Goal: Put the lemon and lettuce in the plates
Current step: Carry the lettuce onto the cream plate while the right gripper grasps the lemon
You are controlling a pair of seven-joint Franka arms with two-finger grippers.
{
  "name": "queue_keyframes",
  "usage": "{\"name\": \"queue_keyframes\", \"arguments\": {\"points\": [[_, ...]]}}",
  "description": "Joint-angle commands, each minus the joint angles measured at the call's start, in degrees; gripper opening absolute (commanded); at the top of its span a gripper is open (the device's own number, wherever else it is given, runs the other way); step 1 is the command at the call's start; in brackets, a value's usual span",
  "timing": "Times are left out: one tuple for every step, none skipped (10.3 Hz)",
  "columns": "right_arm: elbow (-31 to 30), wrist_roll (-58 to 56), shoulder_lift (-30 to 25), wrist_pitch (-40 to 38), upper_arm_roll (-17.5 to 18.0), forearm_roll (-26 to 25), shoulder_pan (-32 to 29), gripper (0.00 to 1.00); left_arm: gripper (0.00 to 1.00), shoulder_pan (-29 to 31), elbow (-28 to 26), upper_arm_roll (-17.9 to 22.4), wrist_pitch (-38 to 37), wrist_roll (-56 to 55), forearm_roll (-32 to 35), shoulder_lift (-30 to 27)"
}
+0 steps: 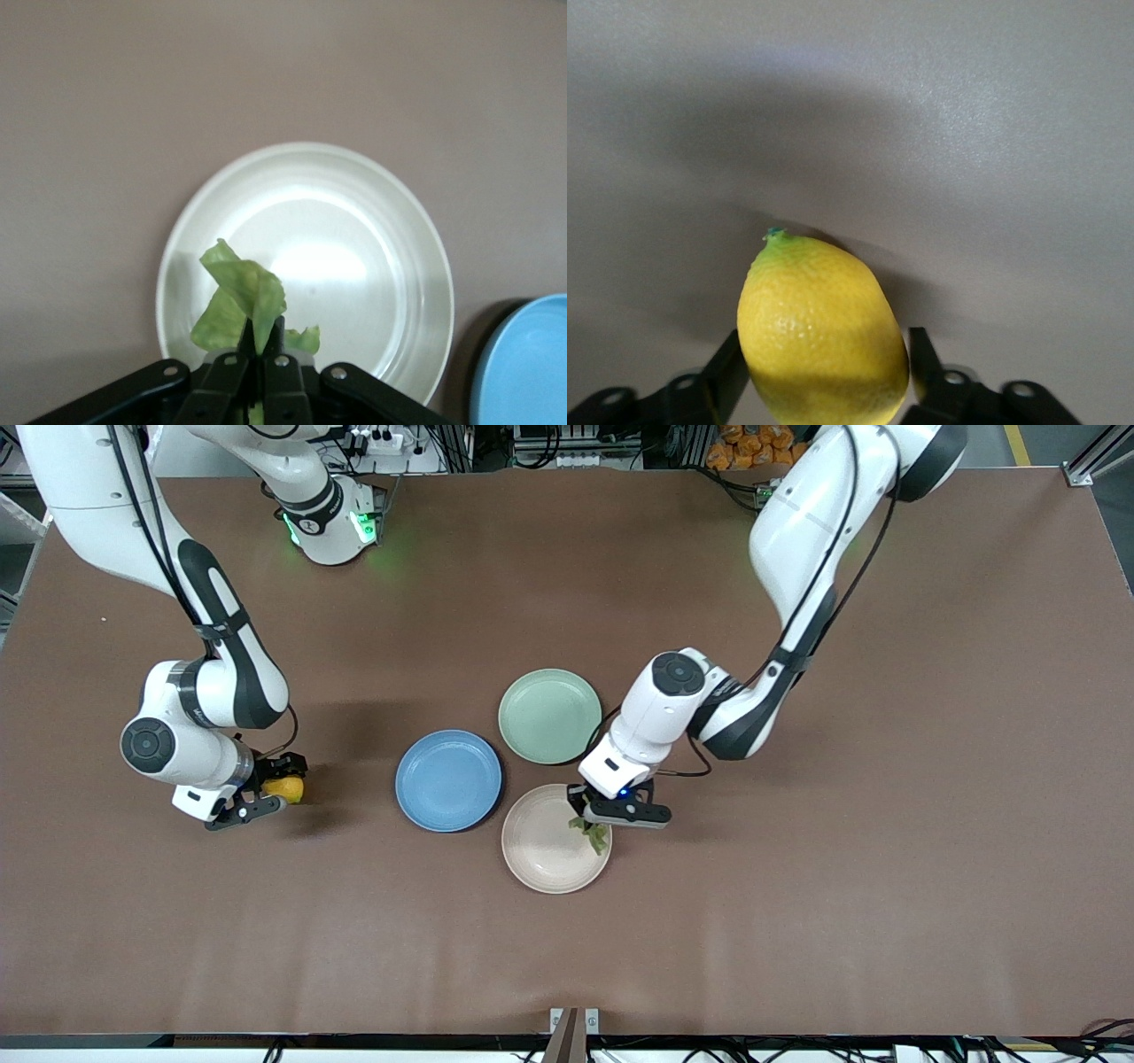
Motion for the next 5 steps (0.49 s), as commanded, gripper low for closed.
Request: {"name": "queue_keyframes", "arguments": {"points": [[1.26, -0.68, -0.72, -1.04, 0.63, 1.09, -0.26, 0.0, 0.28, -1.6, 1.78, 1.3, -0.16, -2.58, 0.94, 0.84], [5.62, -0.07, -0.99, -8.1, 1.33, 2.13, 0.09, 0.0, 0.99, -1.51, 1.77, 1.3, -0.25, -2.5, 1.03, 0.5], [11.5, 3.33, -0.9, -17.65, 1.77, 6.15, 0.18, 0.0, 1.0, -1.86, 1.6, 1.73, -0.95, -2.32, 1.55, -0.03], [15.73, 7.11, -0.29, -22.1, 1.95, 10.19, 1.23, 0.0, 1.0, -2.65, 1.77, 2.95, -3.13, -2.06, 1.64, -1.08], [17.25, 11.23, -0.03, -22.67, 2.04, 13.97, 3.15, 0.0, 1.0, -3.26, 2.04, 4.1, -7.33, -1.19, 1.65, -3.09]]}}
